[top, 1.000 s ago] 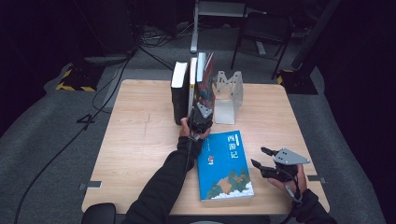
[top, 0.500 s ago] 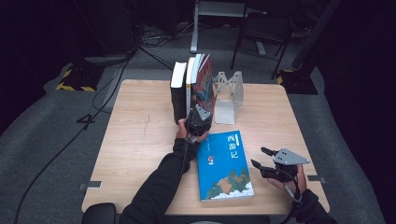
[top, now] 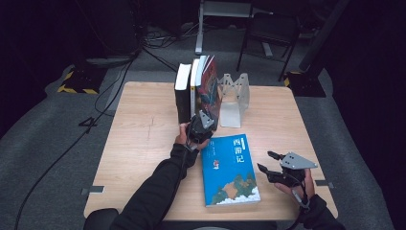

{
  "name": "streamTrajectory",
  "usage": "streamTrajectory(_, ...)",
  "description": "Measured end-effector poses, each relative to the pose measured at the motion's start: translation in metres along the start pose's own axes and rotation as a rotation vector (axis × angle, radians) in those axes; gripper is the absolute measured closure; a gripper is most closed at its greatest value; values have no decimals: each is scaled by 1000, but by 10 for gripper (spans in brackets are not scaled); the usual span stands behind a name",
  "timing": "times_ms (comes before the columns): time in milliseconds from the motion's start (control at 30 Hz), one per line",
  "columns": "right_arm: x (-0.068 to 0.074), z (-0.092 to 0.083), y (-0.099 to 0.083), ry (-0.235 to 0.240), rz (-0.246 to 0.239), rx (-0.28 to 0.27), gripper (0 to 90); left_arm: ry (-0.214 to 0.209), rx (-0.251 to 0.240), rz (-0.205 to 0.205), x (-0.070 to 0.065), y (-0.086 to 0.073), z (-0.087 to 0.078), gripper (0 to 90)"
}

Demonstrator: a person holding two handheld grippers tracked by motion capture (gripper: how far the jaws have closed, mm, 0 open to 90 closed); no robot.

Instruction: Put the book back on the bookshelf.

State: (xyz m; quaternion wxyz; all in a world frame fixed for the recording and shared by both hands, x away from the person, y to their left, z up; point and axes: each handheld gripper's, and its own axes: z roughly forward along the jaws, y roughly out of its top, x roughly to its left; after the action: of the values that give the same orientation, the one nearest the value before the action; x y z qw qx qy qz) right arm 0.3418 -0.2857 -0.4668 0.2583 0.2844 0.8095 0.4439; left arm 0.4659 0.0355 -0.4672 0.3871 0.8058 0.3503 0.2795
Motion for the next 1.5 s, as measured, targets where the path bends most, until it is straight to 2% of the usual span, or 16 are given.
streamTrajectory(400, 2, 1, 0, 17, -11, 27, 363, -54, -2, 53, 6, -12, -32, 564)
streamTrajectory(433, 3, 1, 0, 23, -16, 32, 361, -78, 8, 66, 9, -18, -40, 561)
streamTrajectory(567, 5, -1, -3, 48, -20, 60, 358, -116, 26, 90, 10, -27, -52, 547)
streamTrajectory(633, 5, -2, -4, 57, -19, 71, 357, -142, 39, 107, 9, -31, -58, 538)
streamTrajectory(667, 5, -2, -4, 57, -19, 71, 357, -142, 39, 107, 9, -31, -58, 537)
streamTrajectory(700, 5, -3, -4, 61, -20, 76, 355, -165, 58, 134, 6, -36, -65, 537)
streamTrajectory(733, 5, -3, -4, 61, -20, 76, 355, -165, 58, 134, 6, -36, -65, 534)
streamTrajectory(833, 6, -7, -7, 95, -18, 96, 348, -211, 76, 179, 1, -48, -77, 514)
streamTrajectory(867, 6, -7, -7, 95, -18, 96, 348, -211, 76, 179, 1, -48, -77, 507)
streamTrajectory(967, 7, -8, -11, 125, -16, 130, 341, -248, 75, 209, -2, -58, -90, 494)
streamTrajectory(1067, 9, -9, -14, 150, -22, 156, 339, -272, 92, 213, -3, -68, -98, 487)
streamTrajectory(1300, 12, -10, -18, 176, -31, 181, 337, -292, 134, 222, -6, -83, -109, 468)
streamTrajectory(1367, 13, -11, -19, 184, -32, 187, 337, -297, 143, 252, -9, -87, -113, 460)
streamTrajectory(1500, 15, -11, -22, 206, -35, 203, 337, -332, 157, 266, -12, -96, -121, 445)
